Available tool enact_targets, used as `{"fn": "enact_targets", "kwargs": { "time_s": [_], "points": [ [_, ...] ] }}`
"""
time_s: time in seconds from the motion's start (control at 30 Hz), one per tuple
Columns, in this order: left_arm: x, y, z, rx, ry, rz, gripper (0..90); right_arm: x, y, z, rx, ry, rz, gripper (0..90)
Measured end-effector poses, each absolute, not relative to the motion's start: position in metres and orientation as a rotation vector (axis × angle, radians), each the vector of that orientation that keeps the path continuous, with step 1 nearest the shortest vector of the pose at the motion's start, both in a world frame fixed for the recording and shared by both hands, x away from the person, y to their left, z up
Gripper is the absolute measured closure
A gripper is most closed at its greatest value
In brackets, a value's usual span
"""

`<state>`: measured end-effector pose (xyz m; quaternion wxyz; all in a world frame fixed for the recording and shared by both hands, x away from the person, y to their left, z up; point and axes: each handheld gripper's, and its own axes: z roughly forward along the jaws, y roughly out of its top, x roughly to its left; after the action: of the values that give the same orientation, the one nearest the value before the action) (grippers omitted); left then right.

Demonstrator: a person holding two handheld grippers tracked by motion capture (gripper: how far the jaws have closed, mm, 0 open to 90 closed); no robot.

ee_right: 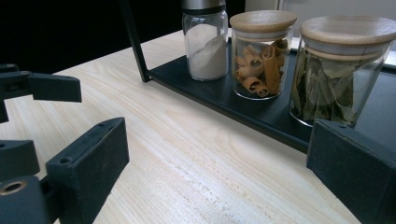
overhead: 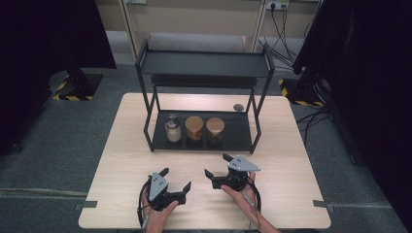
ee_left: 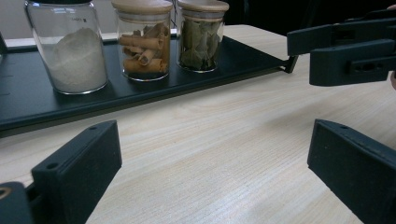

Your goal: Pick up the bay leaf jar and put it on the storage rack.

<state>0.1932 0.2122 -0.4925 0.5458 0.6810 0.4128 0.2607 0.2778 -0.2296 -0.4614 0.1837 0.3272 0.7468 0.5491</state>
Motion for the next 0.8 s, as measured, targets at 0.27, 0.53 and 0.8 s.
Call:
{"fn": "enact_targets", "kwargs": {
  "time_s": [0.27,0.53,0.8],
  "points": [
    [0.193,0.212,-0.493,1.614,0.98,0.617,2.5,0.273,-0.23,-0.463,0.915,2.113,1.556,6.0],
    [0.193,0.212,-0.492,1.614,0.981,0.617,2.5,0.268,-0.232,-0.463,0.908,2.119,1.562,5.9],
    [0.193,0.212,-0.492,1.614,0.981,0.617,2.5,0.264,-0.234,-0.463,0.904,2.119,1.567,5.8]
  ]
}}
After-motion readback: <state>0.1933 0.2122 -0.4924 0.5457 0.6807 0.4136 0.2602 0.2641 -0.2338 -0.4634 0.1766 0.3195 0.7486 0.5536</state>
